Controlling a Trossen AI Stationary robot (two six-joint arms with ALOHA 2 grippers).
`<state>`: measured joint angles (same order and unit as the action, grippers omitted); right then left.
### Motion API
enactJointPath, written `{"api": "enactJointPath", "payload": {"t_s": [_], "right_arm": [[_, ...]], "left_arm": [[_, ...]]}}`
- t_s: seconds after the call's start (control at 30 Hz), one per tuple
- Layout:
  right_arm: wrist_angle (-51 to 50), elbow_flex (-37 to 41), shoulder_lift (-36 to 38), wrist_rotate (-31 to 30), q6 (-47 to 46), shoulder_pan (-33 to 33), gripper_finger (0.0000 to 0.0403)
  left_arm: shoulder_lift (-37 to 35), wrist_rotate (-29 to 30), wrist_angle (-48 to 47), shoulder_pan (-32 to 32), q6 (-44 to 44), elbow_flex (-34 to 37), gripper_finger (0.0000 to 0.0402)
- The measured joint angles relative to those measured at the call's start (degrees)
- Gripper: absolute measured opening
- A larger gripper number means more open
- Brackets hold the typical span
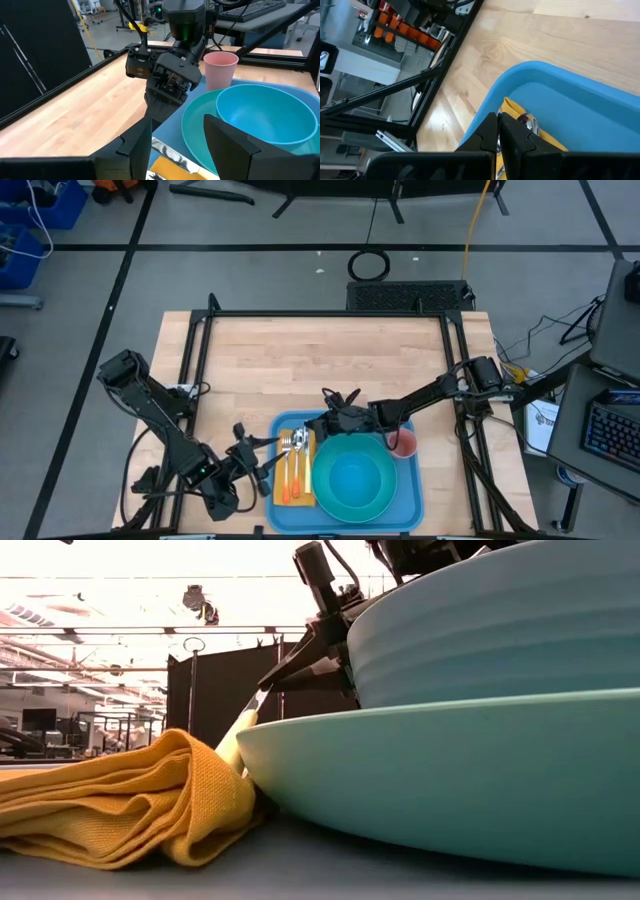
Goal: Set up tray
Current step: Put the yellow table knife on top of the yellow table napkin to the right of the orange spoon
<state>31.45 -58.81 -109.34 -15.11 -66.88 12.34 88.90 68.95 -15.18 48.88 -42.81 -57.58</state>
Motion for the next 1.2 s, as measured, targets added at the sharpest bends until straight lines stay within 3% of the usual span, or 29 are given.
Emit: {"api": "enactJointPath", "payload": {"t_s": [0.37, 1.2], "right_arm": [[-0.6, 0.0, 0.0, 0.1, -0.8, 0.0, 0.0002], [-3.6, 0.0, 0.0, 1.6, -1.0, -0.1, 0.0061]], "left_arm": [[0.0, 0.0, 0.0, 0.0, -0.2, 0.0, 0.0184], [0.0, 0.0, 0.0, 0.0, 0.0, 0.0, 0.0184]]}}
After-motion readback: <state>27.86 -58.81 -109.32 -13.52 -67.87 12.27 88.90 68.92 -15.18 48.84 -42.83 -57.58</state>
